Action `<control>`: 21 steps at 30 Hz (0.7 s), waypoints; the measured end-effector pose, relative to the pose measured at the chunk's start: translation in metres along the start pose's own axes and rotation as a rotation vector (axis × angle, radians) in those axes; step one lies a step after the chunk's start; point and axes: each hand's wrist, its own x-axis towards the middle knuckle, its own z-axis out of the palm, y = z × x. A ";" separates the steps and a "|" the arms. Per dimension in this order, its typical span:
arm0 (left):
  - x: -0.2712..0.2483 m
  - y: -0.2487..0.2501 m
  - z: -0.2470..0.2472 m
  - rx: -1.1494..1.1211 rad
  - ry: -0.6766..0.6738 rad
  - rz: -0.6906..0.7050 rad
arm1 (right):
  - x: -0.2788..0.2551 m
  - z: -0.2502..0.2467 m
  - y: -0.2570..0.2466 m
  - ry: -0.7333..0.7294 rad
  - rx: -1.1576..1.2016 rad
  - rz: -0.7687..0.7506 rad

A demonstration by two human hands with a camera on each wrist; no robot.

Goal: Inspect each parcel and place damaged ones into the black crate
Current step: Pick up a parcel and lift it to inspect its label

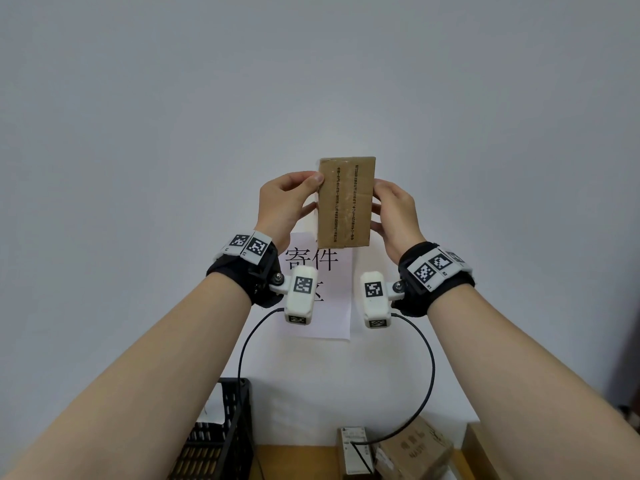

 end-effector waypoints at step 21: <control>-0.003 0.003 -0.003 0.042 -0.005 -0.052 | -0.007 0.007 0.002 -0.002 0.099 0.078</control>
